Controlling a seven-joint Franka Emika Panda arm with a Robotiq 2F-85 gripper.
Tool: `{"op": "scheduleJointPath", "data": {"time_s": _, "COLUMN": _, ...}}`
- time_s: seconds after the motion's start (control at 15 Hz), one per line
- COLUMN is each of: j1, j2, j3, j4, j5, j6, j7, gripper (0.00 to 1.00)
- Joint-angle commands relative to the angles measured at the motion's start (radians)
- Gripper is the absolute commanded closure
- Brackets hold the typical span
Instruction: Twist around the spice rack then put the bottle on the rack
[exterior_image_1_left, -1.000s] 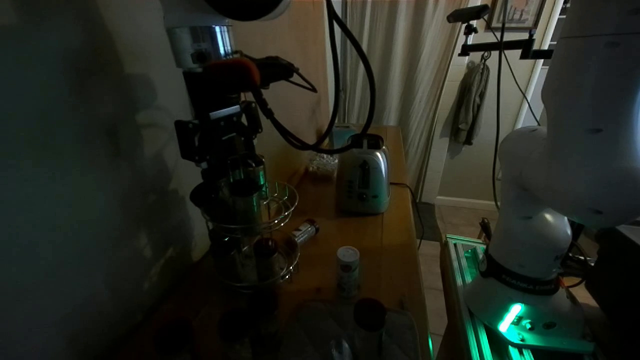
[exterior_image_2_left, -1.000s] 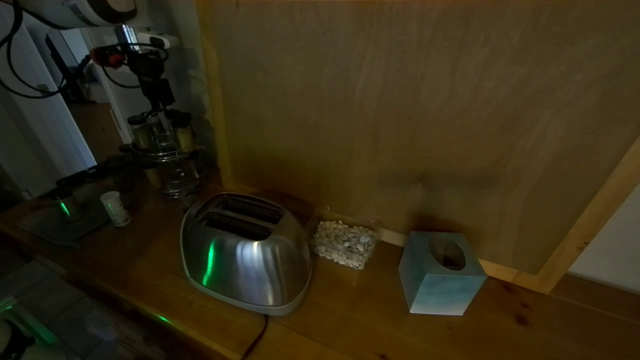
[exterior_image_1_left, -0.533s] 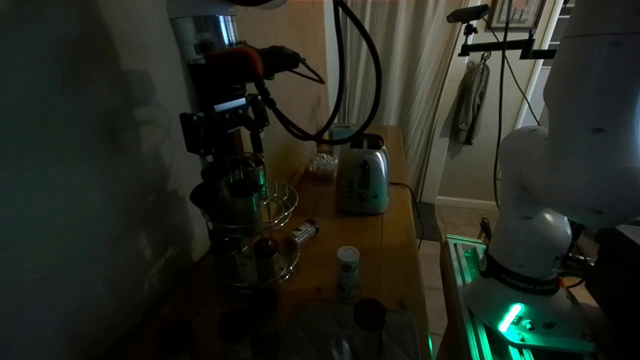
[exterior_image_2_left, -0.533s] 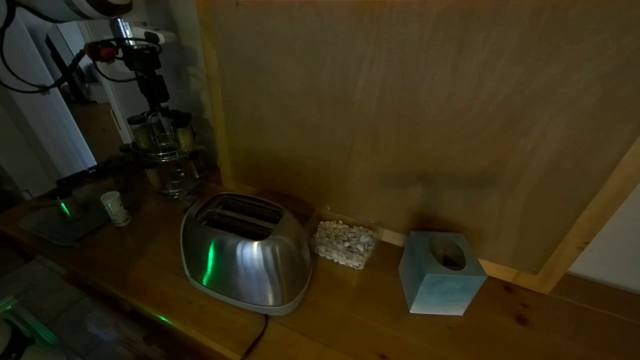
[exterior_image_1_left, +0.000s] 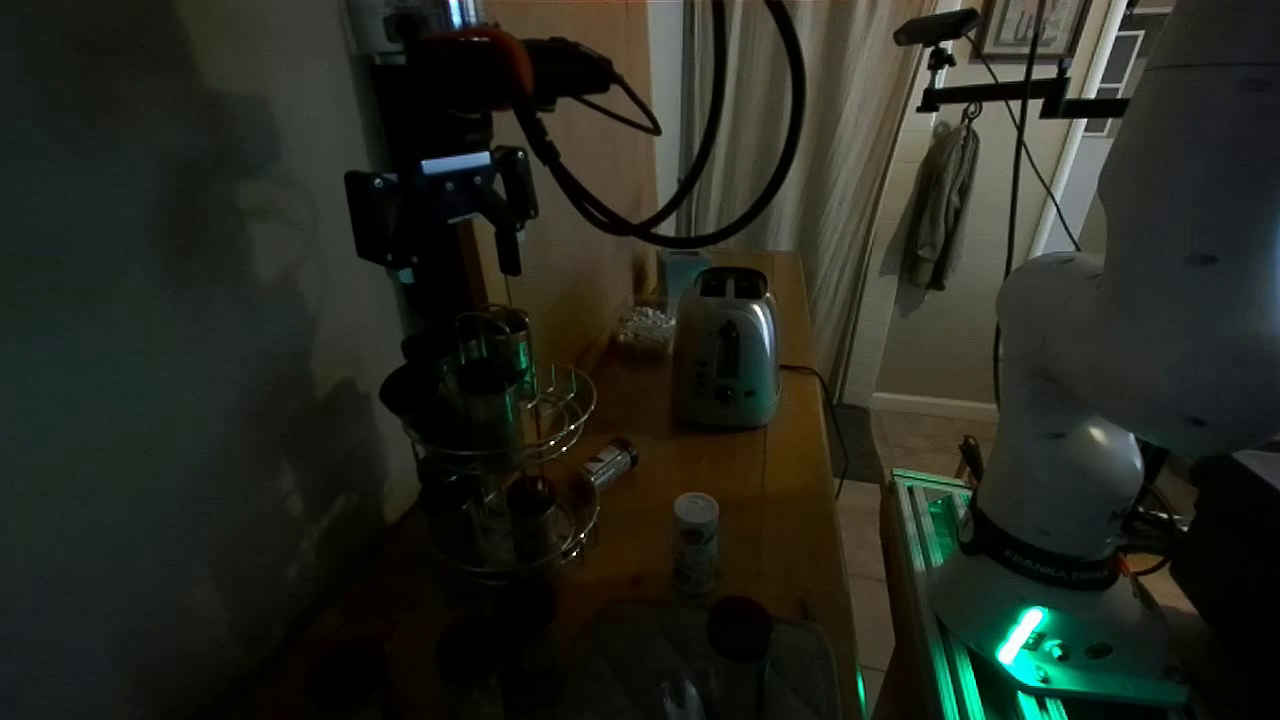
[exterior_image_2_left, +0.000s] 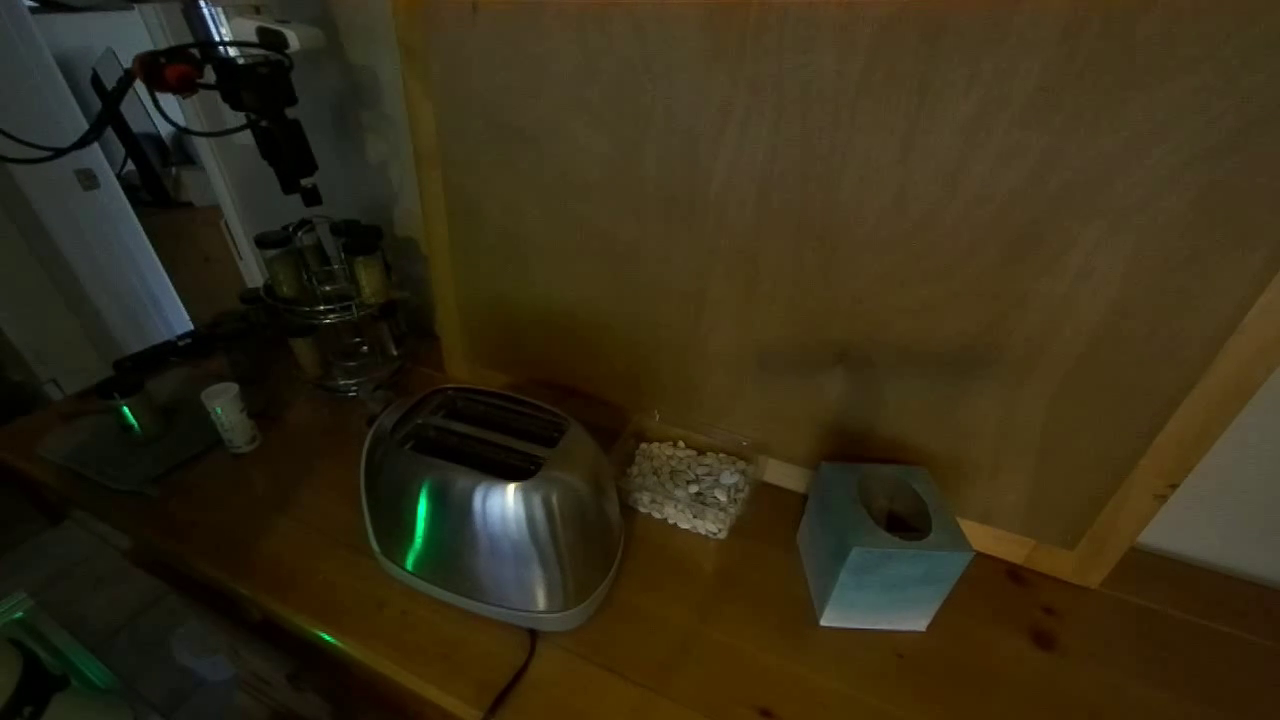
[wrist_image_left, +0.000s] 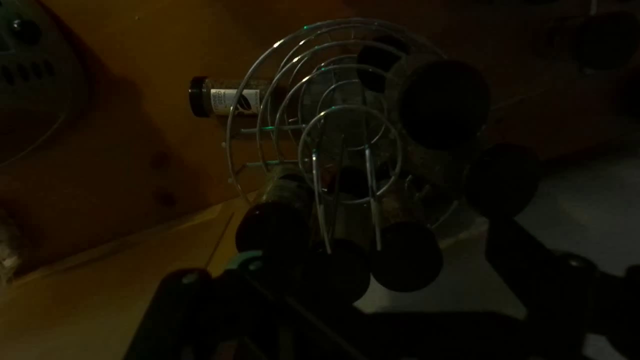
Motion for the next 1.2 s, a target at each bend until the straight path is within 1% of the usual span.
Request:
{"op": "scheduleJointPath", "data": {"time_s": 0.0, "j1": 0.003, "j2": -0.029, "j3": 0.019, "j4": 0.004, "j5": 0.024, "j6": -0.054, "j7": 0.044, "gripper": 0.00}}
{"op": "scheduleJointPath", "data": {"time_s": 0.13, "j1": 0.000, "j2": -0.049, "j3": 0.025, "j4": -0.016, "j5": 0.025, "j6": -0.093, "j7": 0.090, "gripper": 0.00}}
{"op": "scheduleJointPath", "data": {"time_s": 0.27, "j1": -0.001, "j2": -0.089, "j3": 0.028, "j4": -0.061, "j5": 0.036, "j6": -0.119, "j7": 0.108, "gripper": 0.00}}
{"op": "scheduleJointPath", "data": {"time_s": 0.47, "j1": 0.009, "j2": -0.137, "j3": 0.037, "j4": -0.125, "j5": 0.070, "j6": -0.151, "j7": 0.059, "gripper": 0.00}}
{"op": "scheduleJointPath", "data": {"time_s": 0.53, "j1": 0.009, "j2": -0.154, "j3": 0.040, "j4": -0.157, "j5": 0.067, "j6": -0.137, "j7": 0.049, "gripper": 0.00}}
{"op": "scheduleJointPath", "data": {"time_s": 0.67, "j1": 0.012, "j2": -0.197, "j3": 0.043, "j4": -0.247, "j5": 0.069, "j6": -0.085, "j7": -0.012, "gripper": 0.00}}
{"op": "scheduleJointPath", "data": {"time_s": 0.87, "j1": 0.011, "j2": -0.243, "j3": 0.050, "j4": -0.387, "j5": 0.051, "j6": 0.025, "j7": -0.090, "gripper": 0.00}}
{"op": "scheduleJointPath", "data": {"time_s": 1.07, "j1": 0.015, "j2": -0.267, "j3": 0.051, "j4": -0.498, "j5": 0.066, "j6": 0.151, "j7": -0.184, "gripper": 0.00}}
{"op": "scheduleJointPath", "data": {"time_s": 1.13, "j1": -0.002, "j2": -0.213, "j3": 0.065, "j4": -0.409, "j5": 0.048, "j6": 0.076, "j7": -0.126, "gripper": 0.00}}
